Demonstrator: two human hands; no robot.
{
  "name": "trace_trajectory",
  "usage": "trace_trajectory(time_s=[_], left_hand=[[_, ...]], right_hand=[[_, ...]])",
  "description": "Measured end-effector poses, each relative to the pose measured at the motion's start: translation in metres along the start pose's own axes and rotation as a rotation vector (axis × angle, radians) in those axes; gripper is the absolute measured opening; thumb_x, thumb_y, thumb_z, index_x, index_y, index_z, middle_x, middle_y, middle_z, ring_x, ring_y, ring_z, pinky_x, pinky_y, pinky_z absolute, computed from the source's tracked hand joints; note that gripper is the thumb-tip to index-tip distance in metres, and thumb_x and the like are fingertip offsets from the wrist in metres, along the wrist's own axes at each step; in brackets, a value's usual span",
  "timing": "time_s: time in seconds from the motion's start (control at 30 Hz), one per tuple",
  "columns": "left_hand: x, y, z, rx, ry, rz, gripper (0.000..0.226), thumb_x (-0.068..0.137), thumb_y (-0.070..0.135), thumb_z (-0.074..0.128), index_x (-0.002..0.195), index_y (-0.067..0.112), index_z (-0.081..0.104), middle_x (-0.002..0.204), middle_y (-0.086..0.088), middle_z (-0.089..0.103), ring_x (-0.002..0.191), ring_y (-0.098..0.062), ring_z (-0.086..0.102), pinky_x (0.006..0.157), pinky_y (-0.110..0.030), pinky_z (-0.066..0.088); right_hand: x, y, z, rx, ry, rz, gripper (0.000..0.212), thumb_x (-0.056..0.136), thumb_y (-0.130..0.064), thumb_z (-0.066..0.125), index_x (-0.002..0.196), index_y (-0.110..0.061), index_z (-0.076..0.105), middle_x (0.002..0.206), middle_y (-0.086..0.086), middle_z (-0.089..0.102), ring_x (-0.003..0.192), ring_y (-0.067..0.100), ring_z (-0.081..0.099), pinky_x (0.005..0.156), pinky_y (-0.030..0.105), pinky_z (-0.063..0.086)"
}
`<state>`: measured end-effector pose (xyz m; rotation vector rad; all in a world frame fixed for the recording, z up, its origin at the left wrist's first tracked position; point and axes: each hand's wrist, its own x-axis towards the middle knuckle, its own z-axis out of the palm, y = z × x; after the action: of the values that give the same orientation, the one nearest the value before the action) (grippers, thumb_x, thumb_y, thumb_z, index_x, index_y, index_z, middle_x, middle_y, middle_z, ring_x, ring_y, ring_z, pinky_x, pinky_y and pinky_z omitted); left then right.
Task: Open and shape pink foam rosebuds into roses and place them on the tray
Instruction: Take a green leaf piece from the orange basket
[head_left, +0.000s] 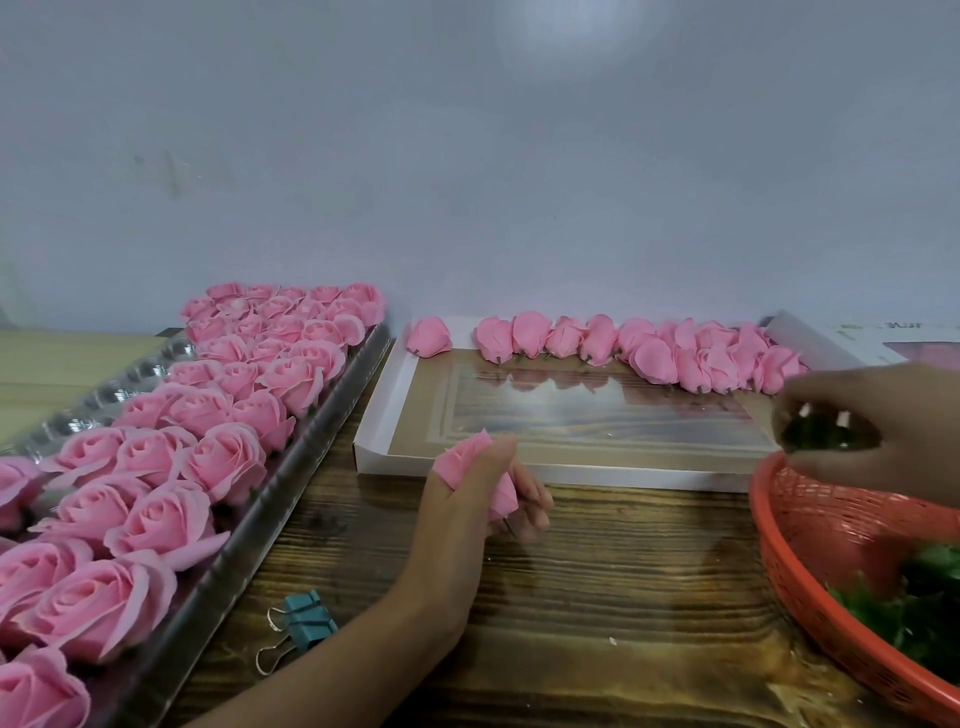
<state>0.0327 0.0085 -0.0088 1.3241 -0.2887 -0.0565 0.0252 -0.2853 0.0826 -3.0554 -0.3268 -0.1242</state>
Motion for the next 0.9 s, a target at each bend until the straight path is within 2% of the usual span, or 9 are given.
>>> trace_trajectory(time_s=[0.07,0.13,0.2,0.27,0.37,0.43,0.67,0.77,0.9], left_hand=[[-0.001,-0.001,0.000,-0.019,0.013,-0.007,0.045,0.093,0.027,0.042,0.056,0.012,0.062,0.072,-0.016,0.066,0.065,-0.023,0.058,0.055,-0.026,0.048],[0.000,-0.003,-0.001,-0.025,0.022,-0.011,0.041,0.091,0.029,0.045,0.063,0.007,0.064,0.079,-0.016,0.069,0.072,-0.023,0.061,0.056,-0.025,0.050],[0.000,-0.004,0.000,-0.026,0.029,0.005,0.036,0.089,0.031,0.052,0.069,0.003,0.065,0.084,-0.015,0.071,0.078,-0.024,0.063,0.059,-0.025,0.052],[-0.001,-0.004,0.001,-0.028,0.026,0.045,0.033,0.085,0.029,0.049,0.071,0.005,0.068,0.083,-0.012,0.071,0.081,-0.022,0.064,0.065,-0.026,0.054],[-0.002,-0.005,0.001,0.017,0.040,0.106,0.035,0.085,0.025,0.043,0.077,0.000,0.066,0.089,-0.012,0.071,0.088,-0.022,0.066,0.076,-0.027,0.055],[-0.001,-0.005,0.001,0.037,0.076,0.125,0.032,0.089,0.019,0.044,0.080,-0.004,0.064,0.089,-0.010,0.072,0.089,-0.021,0.067,0.075,-0.024,0.054],[0.001,-0.004,-0.002,0.075,0.307,0.257,0.028,0.089,0.009,0.045,0.064,0.000,0.055,0.079,-0.008,0.071,0.081,-0.016,0.067,0.068,-0.020,0.051],[-0.006,-0.001,0.002,0.138,0.198,0.387,0.031,0.087,0.025,0.044,0.067,0.009,0.061,0.081,-0.005,0.070,0.082,-0.015,0.065,0.073,-0.016,0.048],[-0.015,-0.002,0.008,0.211,-0.075,0.443,0.032,0.091,0.025,0.043,0.079,0.003,0.063,0.089,-0.007,0.067,0.089,-0.024,0.063,0.077,-0.030,0.051]], right_hand=[[-0.005,-0.030,-0.006,0.115,0.151,-0.088,0.020,0.072,-0.062,0.057,0.092,-0.062,0.054,0.092,-0.046,0.056,0.077,-0.021,0.057,0.054,0.016,0.040],[-0.012,-0.064,-0.005,0.248,0.184,-0.189,0.029,0.072,-0.070,0.050,0.096,-0.056,0.058,0.092,-0.037,0.062,0.077,-0.012,0.061,0.054,0.015,0.040],[-0.016,-0.095,0.004,0.458,0.090,-0.249,0.034,0.075,-0.069,0.057,0.103,-0.050,0.062,0.088,-0.030,0.065,0.071,-0.004,0.062,0.055,0.012,0.041],[-0.018,-0.118,0.021,0.674,-0.107,-0.264,0.027,0.083,-0.057,0.067,0.106,-0.043,0.064,0.088,-0.029,0.065,0.071,-0.006,0.061,0.063,0.008,0.043],[-0.014,-0.137,0.048,0.896,-0.320,-0.210,0.020,0.086,-0.038,0.071,0.105,-0.037,0.066,0.083,-0.019,0.063,0.072,-0.003,0.056,0.068,0.016,0.043],[-0.010,-0.141,0.063,1.060,-0.390,-0.118,0.019,0.091,-0.024,0.068,0.109,-0.028,0.067,0.079,-0.013,0.064,0.074,0.002,0.059,0.067,0.020,0.046],[0.000,-0.144,0.092,1.453,-0.367,0.127,0.017,0.095,0.001,0.055,0.102,-0.008,0.069,0.082,0.000,0.069,0.079,0.008,0.070,0.057,0.018,0.052],[0.001,-0.142,0.096,1.491,-0.355,0.142,0.019,0.095,0.001,0.055,0.103,-0.008,0.070,0.083,0.000,0.071,0.083,0.012,0.072,0.058,0.019,0.055],[-0.001,-0.143,0.095,1.418,-0.351,0.058,0.024,0.095,0.000,0.056,0.110,-0.013,0.071,0.093,-0.001,0.074,0.085,0.010,0.070,0.063,0.020,0.056]])
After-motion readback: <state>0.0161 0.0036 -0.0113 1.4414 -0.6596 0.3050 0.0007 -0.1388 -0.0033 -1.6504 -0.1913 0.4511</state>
